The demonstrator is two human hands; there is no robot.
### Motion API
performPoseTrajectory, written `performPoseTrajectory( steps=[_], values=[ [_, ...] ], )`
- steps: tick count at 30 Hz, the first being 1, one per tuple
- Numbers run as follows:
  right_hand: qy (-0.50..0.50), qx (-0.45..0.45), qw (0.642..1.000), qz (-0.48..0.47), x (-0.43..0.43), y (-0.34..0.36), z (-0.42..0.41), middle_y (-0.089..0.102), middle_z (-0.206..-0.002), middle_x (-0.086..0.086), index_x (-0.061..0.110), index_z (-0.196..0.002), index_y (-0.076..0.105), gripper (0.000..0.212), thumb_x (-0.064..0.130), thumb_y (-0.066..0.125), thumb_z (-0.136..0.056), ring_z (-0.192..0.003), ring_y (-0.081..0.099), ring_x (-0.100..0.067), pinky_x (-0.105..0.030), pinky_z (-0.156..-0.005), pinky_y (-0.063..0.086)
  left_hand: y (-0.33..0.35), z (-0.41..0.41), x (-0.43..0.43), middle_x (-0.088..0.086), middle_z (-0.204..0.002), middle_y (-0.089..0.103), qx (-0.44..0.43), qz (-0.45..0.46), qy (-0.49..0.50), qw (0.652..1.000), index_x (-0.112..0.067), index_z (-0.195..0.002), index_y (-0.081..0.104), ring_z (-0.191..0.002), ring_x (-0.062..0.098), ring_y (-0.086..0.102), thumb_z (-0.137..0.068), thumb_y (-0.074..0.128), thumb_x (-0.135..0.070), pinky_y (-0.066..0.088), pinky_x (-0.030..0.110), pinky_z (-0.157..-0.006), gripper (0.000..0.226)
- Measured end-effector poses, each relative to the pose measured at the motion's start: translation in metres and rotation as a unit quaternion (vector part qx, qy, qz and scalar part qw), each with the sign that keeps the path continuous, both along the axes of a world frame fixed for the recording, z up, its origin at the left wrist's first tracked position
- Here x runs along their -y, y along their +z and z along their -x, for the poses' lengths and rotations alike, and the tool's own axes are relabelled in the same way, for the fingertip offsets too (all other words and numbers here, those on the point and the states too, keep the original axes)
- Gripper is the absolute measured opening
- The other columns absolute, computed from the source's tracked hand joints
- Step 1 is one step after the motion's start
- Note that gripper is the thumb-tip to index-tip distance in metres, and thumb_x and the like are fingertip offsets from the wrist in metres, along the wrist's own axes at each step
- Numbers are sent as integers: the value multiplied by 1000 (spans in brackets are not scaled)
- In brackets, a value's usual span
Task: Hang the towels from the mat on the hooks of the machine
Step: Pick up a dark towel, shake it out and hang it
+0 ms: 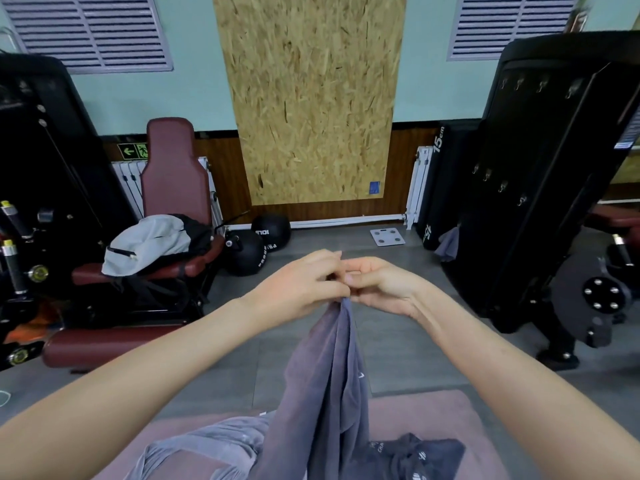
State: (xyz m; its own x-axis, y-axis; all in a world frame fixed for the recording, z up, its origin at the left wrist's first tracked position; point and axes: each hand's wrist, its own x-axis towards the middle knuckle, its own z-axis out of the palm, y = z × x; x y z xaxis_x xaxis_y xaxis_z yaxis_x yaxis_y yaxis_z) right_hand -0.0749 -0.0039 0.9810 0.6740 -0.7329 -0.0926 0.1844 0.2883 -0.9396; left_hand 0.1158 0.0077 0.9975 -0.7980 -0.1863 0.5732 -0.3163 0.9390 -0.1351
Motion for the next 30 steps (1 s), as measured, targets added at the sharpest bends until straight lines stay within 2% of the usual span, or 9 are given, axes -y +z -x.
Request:
performPoseTrajectory(
  steps=[3, 6, 8, 11, 15, 18, 22, 25, 30],
  values=[
    [-51, 45, 997, -45, -4, 0, 3, 66, -107, -18, 2, -129, 50, 59, 4, 67, -72, -99, 65, -27, -33, -85, 54, -2, -1, -2, 11, -81, 55, -34, -62, 56, 996, -12, -93, 63, -78, 21, 46, -89, 54, -14, 41, 30, -70, 10],
    [-123, 72, 987, -70, -13, 2, 9, 65, -110, -25, 6, -129, 46, 44, -9, 42, -88, -101, 65, -34, -36, -83, 55, 1, -3, -4, 7, -80, 59, -72, -160, 118, 977, -7, -87, 68, -77, 14, 48, -87, 53, -20, 40, 27, -71, 20],
    [-194, 3, 981, 2, -22, 2, 12, 67, -110, -21, 7, -123, 51, 35, -5, 45, -91, -102, 65, -32, -38, -86, 53, 4, -3, -6, 6, -79, 62, -97, -240, 175, 950, -9, -83, 68, -75, 14, 54, -85, 58, -17, 43, 26, -72, 12],
    [-322, -135, 924, 159, -40, 1, 6, 71, -94, -3, 14, -98, 66, 14, 8, 62, -86, -87, 65, -11, -26, -80, 50, 9, -2, -4, 4, -76, 67, -97, -351, 250, 897, -9, -82, 69, -72, 17, 61, -82, 67, -13, 49, 30, -71, 5],
    [-363, -252, 863, 246, -58, -13, -17, 64, -66, 10, 26, -74, 68, 10, 22, 77, -74, -58, 51, 1, -15, -61, 42, 13, 6, 2, -6, -61, 60, -84, -435, 284, 850, -8, -78, 71, -55, 5, 51, -80, 72, -18, 42, 21, -59, 9],
    [-394, -368, 791, 291, -65, -23, -27, 65, -76, 13, 31, -85, 65, 22, 41, 77, -70, -68, 57, -1, -21, -70, 48, 15, 12, 5, 0, -57, 56, -141, -537, 291, 779, -9, -67, 66, -47, 4, 47, -80, 72, -13, 41, 17, -48, 15],
    [-449, -420, 716, 331, -76, -33, -38, 62, -101, 16, 26, -105, 55, 43, 50, 70, -73, -90, 56, -6, -29, -80, 46, 23, 15, 7, 7, -63, 56, -225, -666, 260, 662, -7, -67, 61, -45, 6, 52, -84, 67, -9, 48, 17, -48, 18],
    [-439, -396, 732, 339, -72, -41, -47, 64, -88, 10, 21, -92, 60, 27, 41, 71, -77, -81, 59, -9, -28, -74, 48, 30, 14, 4, 3, -62, 58, -218, -685, 239, 653, -7, -69, 60, -44, 2, 55, -85, 65, -8, 49, 16, -47, 17],
    [-385, -284, 835, 273, -64, -44, -44, 71, -79, 4, 15, -89, 71, 7, 18, 67, -84, -72, 62, -8, -28, -74, 52, 37, -5, -1, 2, -60, 60, -167, -683, 232, 672, -5, -73, 65, -49, 2, 55, -85, 65, -13, 47, 15, -48, 14]
  ],
)
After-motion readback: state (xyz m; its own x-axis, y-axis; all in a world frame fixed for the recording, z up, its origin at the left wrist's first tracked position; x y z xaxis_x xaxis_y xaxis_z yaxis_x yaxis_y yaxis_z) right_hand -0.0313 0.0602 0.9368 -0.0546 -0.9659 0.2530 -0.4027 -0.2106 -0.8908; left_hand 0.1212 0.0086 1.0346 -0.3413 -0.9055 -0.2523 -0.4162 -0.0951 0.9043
